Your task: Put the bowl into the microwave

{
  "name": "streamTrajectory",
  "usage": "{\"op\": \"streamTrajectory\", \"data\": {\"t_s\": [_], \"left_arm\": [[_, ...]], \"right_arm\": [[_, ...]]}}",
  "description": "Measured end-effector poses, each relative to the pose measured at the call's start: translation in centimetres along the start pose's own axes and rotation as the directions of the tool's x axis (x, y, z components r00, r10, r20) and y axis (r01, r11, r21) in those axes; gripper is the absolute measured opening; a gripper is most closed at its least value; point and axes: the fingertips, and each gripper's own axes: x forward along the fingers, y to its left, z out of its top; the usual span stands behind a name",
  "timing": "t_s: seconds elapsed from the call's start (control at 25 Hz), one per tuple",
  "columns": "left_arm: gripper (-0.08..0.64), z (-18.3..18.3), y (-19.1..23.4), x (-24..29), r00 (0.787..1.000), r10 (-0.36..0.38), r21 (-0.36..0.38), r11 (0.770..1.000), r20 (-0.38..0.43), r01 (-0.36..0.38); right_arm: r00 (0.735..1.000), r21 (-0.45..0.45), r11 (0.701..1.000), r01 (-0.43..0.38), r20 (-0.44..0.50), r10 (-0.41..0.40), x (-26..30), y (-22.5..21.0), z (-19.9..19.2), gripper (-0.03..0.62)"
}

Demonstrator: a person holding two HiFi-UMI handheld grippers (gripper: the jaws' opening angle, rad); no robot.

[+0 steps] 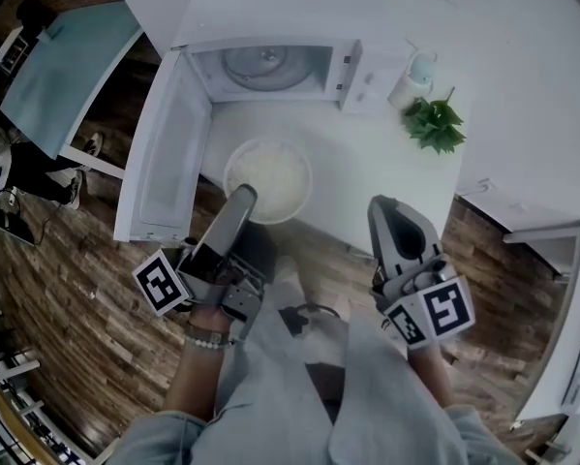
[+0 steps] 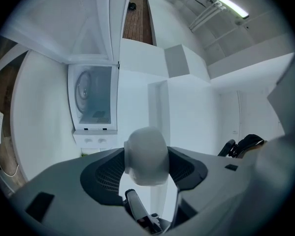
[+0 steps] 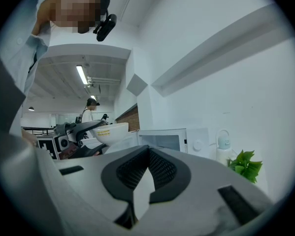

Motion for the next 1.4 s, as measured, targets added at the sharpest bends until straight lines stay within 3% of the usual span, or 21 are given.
{"op": "streamTrajectory", "data": {"t_s": [0.84, 1.4], "left_arm": [[0.255, 6.9, 4.2, 4.8, 0.998, 0.022, -0.047, 0.999, -0.065, -0.025], [0.255, 7.8, 6.2, 6.2, 0.999, 0.050, -0.058, 0.997, -0.013, -0.051]], "right_arm": [[1.000, 0.002, 1.000, -0.014, -0.020, 0.014, 11.4, -0.9, 0.8, -0.005], [0.994, -0.009, 0.995, -0.098, -0.053, 0.098, 13.7, -1.6, 0.9, -0.005]]}}
